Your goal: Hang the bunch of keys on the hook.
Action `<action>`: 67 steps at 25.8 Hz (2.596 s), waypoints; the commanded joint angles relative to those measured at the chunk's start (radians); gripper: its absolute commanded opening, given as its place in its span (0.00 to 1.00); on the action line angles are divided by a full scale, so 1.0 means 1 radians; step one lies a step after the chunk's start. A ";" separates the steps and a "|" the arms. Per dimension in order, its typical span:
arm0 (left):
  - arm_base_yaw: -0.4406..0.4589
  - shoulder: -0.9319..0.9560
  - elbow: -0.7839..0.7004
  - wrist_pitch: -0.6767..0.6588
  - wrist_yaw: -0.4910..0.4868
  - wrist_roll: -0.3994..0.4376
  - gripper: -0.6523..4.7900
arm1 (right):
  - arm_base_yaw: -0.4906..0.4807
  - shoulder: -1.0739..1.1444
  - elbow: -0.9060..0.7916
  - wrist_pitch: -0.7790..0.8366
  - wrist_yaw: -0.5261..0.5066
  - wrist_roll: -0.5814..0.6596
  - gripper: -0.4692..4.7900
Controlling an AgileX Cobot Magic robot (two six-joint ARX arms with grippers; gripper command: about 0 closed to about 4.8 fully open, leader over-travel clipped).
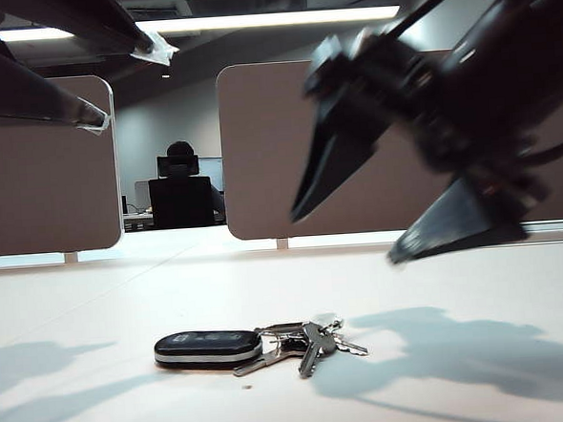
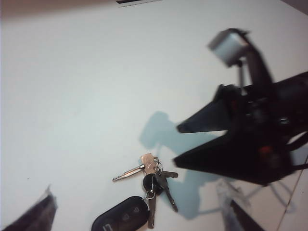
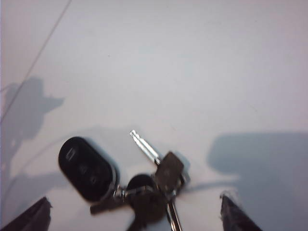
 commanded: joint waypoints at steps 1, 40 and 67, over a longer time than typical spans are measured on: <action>-0.008 -0.001 0.008 -0.010 -0.009 0.004 1.00 | 0.003 0.092 0.049 0.025 -0.018 0.006 1.00; -0.007 -0.002 0.008 -0.090 -0.020 0.030 1.00 | 0.007 0.241 0.088 -0.029 -0.037 0.103 0.46; -0.007 -0.002 0.008 -0.124 -0.020 0.030 1.00 | 0.010 0.060 0.138 -0.040 -0.061 -0.053 0.08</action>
